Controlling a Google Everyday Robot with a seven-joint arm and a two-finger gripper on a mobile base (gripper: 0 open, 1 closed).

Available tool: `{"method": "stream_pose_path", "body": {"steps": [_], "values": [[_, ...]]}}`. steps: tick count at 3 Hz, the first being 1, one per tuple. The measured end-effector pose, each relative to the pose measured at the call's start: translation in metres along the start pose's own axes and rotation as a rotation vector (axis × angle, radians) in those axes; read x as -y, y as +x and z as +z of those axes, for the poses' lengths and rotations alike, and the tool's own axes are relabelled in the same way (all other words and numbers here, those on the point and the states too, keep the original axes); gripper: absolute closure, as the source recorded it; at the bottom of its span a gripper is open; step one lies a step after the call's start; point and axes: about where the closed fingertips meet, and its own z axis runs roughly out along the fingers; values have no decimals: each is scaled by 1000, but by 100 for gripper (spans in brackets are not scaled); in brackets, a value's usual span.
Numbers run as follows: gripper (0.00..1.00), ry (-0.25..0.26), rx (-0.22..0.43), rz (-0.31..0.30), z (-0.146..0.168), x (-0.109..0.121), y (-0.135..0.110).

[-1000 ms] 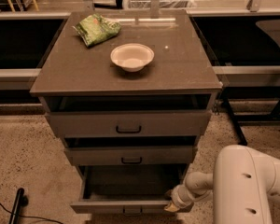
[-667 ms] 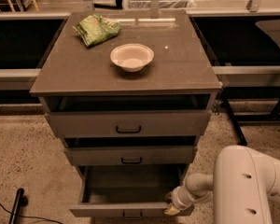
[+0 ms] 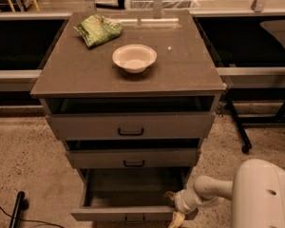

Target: Open bottom drawer

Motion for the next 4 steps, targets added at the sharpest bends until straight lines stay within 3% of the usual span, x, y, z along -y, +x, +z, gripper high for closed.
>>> {"method": "stream_pose_path", "body": {"steps": [1, 2, 3, 4], "values": [[0, 3, 35, -41, -7, -3, -13], [16, 41, 33, -67, -23, 3, -37], [45, 78, 7, -41, -36, 23, -53], [67, 101, 12, 3, -39, 45, -48]]}}
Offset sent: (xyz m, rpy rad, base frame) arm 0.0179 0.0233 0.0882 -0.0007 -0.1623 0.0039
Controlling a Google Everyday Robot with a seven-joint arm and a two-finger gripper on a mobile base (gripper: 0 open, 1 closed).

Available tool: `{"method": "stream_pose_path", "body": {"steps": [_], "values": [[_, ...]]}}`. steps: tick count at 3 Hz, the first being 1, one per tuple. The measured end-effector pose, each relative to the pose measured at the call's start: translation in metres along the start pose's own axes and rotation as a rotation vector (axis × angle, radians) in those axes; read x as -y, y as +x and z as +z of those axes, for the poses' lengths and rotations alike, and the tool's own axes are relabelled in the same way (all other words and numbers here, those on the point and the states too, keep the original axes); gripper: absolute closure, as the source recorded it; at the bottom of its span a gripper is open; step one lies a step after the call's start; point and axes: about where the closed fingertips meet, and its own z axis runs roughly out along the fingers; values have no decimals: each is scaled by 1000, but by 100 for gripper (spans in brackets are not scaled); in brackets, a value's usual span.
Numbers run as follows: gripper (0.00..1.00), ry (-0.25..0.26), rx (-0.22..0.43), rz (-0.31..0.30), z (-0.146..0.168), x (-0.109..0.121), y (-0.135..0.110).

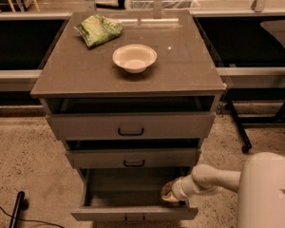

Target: Open bottom drawer

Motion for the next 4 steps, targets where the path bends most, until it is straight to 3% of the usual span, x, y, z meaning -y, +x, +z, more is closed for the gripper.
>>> {"method": "stream_pose_path", "body": {"steps": [1, 2, 3, 4], "values": [[61, 22, -26, 34, 8, 13, 15], [71, 8, -67, 79, 25, 15, 34], [87, -41, -111, 125, 43, -3, 51], [88, -80, -124, 145, 51, -21, 56]]}}
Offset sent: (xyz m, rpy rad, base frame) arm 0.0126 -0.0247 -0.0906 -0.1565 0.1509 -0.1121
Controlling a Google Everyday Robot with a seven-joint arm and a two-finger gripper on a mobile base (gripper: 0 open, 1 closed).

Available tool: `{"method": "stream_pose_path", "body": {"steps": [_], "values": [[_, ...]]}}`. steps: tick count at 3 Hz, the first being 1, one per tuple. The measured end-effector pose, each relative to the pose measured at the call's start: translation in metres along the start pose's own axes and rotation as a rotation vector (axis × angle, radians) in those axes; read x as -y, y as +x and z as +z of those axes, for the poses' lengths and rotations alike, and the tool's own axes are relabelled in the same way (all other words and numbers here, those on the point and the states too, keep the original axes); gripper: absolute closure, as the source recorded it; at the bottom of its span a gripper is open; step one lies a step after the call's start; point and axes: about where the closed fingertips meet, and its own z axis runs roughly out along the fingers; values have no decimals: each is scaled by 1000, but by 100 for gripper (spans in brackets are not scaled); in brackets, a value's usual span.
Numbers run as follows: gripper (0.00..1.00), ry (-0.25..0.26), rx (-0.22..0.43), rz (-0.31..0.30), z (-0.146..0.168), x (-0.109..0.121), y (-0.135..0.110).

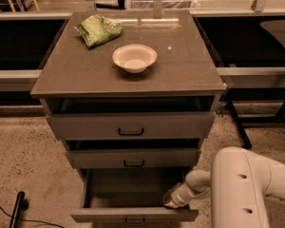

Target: Open bottom drawer

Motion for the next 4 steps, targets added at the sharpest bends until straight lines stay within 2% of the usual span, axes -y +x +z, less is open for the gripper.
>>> {"method": "stream_pose_path", "body": {"steps": [1, 2, 3, 4], "values": [[69, 0, 0, 0, 0, 2, 0], [72, -25, -1, -19, 4, -10, -2], [96, -38, 2, -29, 5, -17, -3], [95, -48, 16, -28, 5, -20, -2]]}}
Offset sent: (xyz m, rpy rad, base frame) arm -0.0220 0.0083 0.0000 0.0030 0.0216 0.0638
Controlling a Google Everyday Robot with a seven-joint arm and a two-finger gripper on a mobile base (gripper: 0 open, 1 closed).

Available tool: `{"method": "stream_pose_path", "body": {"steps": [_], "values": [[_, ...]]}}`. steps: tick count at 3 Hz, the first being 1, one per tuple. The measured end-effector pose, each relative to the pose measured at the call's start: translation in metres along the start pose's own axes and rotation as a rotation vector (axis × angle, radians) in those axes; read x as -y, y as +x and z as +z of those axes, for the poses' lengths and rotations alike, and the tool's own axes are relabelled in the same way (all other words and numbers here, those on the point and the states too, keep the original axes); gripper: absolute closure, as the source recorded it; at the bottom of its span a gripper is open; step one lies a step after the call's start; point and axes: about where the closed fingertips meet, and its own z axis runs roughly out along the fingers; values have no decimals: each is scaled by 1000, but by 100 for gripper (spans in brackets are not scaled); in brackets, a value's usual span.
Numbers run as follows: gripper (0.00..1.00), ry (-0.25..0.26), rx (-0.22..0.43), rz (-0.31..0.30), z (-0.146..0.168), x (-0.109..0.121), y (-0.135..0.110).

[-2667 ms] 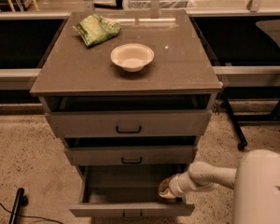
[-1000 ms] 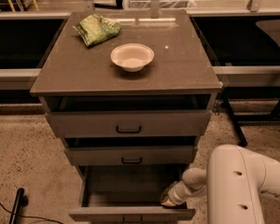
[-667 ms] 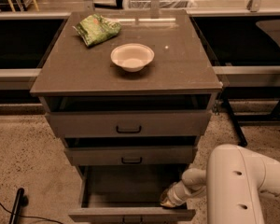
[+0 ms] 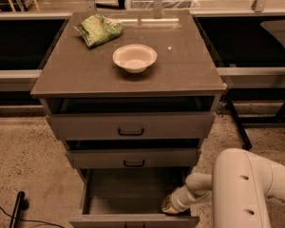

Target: Open bottom drawer

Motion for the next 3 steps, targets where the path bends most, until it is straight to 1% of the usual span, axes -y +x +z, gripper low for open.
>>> {"method": "stream_pose_path", "body": {"steps": [1, 2, 3], "values": [[98, 4, 35, -13, -5, 4, -6], [96, 52, 76, -83, -26, 10, -31], [95, 127, 122, -196, -59, 13, -72]]}}
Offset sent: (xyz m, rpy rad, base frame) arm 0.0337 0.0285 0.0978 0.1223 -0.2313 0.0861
